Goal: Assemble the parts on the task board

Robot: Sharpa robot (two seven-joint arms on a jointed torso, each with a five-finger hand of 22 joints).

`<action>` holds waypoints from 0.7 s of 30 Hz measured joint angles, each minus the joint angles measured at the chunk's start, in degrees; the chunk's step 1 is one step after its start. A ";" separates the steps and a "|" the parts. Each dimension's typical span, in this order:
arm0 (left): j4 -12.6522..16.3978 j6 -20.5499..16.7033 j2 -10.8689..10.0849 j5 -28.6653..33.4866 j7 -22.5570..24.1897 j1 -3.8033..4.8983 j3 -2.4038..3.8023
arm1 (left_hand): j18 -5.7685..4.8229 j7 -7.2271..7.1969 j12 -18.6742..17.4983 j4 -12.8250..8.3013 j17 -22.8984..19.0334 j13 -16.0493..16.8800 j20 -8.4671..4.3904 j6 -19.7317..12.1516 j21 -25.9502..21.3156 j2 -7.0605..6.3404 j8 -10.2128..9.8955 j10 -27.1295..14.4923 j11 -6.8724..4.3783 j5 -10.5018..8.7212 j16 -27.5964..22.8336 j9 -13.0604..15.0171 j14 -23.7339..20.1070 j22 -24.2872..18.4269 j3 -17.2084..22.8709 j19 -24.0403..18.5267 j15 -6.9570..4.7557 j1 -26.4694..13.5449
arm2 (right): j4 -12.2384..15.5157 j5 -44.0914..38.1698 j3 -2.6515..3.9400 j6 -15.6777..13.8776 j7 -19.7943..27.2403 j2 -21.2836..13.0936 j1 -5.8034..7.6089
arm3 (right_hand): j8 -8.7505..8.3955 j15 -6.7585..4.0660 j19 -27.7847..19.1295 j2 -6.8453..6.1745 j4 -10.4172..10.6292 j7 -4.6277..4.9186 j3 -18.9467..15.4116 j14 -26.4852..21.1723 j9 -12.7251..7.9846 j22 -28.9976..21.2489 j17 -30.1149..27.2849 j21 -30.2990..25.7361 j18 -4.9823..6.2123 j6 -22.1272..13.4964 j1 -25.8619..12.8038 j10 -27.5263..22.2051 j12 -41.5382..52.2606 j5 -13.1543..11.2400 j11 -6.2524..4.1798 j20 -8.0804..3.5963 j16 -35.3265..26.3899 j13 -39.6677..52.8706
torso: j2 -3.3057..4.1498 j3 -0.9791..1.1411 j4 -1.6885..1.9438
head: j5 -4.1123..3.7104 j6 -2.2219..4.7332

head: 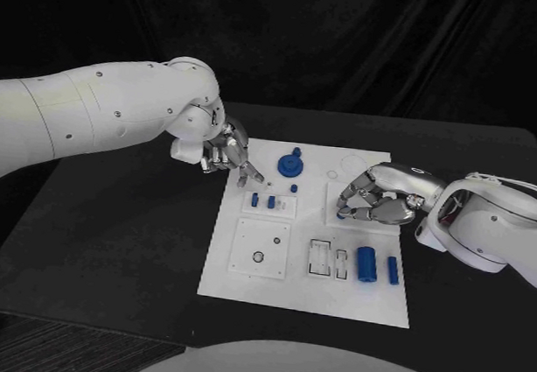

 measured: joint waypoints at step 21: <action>-1.47 -0.01 1.90 0.13 0.12 -1.37 0.00 | -0.01 0.37 0.00 -2.39 0.00 0.01 0.00 0.45 0.00 0.75 -4.05 0.00 0.00 4.82 0.00 -3.64 0.00 0.00 1.12 0.00 0.00 1.38 | -0.01 0.00 0.00 -0.06 0.04 0.18 0.00 | 0.00 0.00 0.00 0.00 0.00 0.00 0.00 0.00 -0.01 -0.01 0.00 0.00 0.00 0.00 0.00 0.00 0.00 0.00 0.00 0.00 0.01 0.01 | 0.24 -0.07 0.10 | -0.03 0.00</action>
